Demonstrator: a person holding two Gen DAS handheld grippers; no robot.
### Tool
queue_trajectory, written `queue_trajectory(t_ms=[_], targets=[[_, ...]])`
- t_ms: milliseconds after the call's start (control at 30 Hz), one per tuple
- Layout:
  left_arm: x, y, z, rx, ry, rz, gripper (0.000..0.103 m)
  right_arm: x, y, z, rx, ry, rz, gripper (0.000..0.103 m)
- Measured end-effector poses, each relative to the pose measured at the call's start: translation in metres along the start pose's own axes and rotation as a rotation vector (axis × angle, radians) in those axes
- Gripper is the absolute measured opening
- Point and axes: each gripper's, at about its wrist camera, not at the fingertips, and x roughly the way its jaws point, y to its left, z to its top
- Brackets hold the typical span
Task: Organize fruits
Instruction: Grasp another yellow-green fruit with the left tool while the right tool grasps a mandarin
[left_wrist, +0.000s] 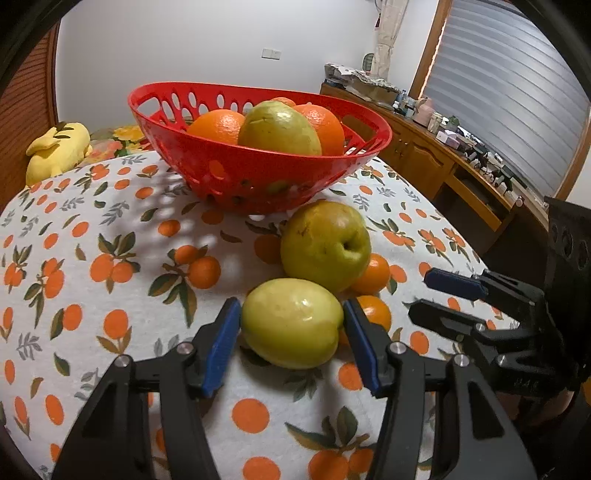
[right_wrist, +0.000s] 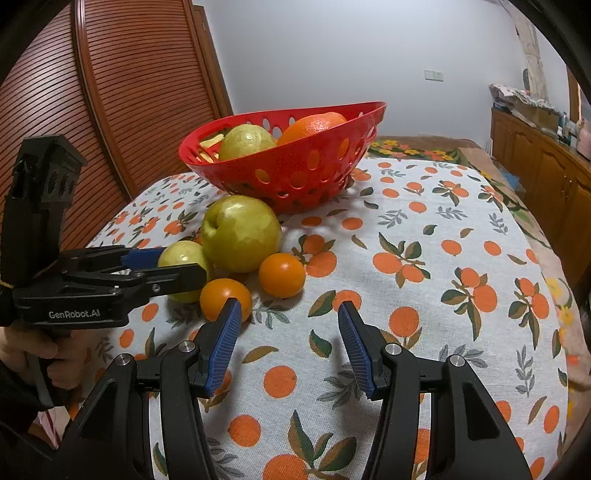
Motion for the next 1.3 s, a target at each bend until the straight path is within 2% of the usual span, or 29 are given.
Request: queue_trajectory(t_ms=[367,600,1033,1300], targets=[[-0.023,0.018,-0.016,0.001,-0.016,0.056,0.056,0.002,0.009,0.001,-0.038,0.010,-0.013,0.056],[-0.033,0.024,-0.025,0.004,-0.032,0.082,0.056,0.008,0.017,0.005,-0.034,0.024,0.042,0.056],[-0.033,0.024,-0.027,0.000,-0.041,0.084,0.057,0.027,0.037,0.011,-0.091,0.081,0.075,0.056],[-0.031,0.025,-0.026,-0.003,-0.033,0.079,0.058,0.042,0.044,0.017,-0.124,0.130,0.062,0.055]])
